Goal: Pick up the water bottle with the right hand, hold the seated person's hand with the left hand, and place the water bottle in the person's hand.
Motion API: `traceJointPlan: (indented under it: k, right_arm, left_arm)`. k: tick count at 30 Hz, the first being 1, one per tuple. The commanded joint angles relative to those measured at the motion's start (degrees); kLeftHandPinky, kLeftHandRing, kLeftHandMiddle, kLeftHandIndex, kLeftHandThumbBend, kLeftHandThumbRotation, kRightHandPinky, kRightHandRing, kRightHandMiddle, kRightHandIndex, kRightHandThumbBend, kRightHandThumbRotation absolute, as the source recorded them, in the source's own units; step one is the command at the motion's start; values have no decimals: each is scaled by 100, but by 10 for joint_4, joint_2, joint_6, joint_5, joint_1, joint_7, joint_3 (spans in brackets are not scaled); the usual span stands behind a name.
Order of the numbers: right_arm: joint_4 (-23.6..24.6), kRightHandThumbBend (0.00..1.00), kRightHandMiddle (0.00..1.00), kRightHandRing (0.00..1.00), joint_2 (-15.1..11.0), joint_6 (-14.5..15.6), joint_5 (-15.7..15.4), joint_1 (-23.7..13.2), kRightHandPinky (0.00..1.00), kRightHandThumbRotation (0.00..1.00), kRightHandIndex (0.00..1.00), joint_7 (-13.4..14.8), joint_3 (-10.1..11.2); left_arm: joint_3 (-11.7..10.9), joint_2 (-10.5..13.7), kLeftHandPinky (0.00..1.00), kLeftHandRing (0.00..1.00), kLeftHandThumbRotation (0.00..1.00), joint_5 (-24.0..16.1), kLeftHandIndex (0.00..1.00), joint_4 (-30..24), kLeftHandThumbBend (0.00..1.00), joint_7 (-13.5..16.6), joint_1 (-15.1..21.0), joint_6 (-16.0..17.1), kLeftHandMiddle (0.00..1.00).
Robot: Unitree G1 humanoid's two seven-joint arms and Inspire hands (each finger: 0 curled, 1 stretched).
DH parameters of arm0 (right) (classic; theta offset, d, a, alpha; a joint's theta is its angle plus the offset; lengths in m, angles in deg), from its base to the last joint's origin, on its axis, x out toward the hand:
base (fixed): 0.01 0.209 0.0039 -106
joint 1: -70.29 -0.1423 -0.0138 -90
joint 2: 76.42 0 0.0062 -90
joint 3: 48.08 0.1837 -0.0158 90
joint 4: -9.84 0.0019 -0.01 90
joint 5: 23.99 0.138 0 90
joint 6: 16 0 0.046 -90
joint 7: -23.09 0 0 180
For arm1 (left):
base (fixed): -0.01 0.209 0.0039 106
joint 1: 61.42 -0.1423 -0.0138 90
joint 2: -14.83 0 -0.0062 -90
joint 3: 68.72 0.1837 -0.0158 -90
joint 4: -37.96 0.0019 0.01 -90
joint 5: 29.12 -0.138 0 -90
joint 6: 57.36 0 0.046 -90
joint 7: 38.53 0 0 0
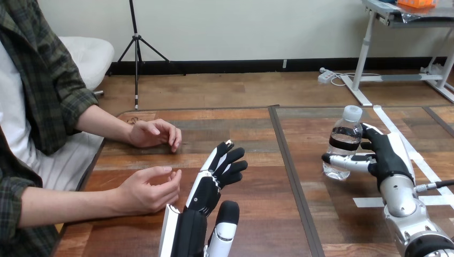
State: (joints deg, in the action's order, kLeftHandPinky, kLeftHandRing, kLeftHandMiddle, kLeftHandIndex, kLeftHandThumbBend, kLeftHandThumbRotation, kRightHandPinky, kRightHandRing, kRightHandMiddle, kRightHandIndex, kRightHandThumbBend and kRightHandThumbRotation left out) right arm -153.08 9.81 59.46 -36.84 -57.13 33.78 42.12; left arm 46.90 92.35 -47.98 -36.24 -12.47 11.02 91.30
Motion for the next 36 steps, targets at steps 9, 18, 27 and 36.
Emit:
traceJointPlan:
  k: [9, 18, 27, 36]
  right_arm:
    - [1, 73, 90, 88, 28, -15, 87, -64, 82, 5, 88, -38, 67]
    - [3, 70, 90, 89, 33, -19, 91, -64, 83, 9, 88, -37, 65]
    - [4, 69, 90, 88, 40, -21, 99, -65, 85, 10, 89, -37, 74]
    - [4, 69, 89, 87, 45, -20, 100, -67, 83, 10, 89, -34, 76]
  left_arm:
    - [-8, -56, 78, 82, 95, -4, 91, -15, 47, 4, -13, 7, 86]
    - [-9, -57, 79, 82, 96, -10, 91, -20, 48, 7, -17, 3, 86]
    - [-8, -56, 79, 82, 96, -6, 91, -16, 48, 6, -15, 8, 87]
    - [-7, -56, 79, 82, 95, -2, 90, -14, 48, 6, -14, 9, 86]
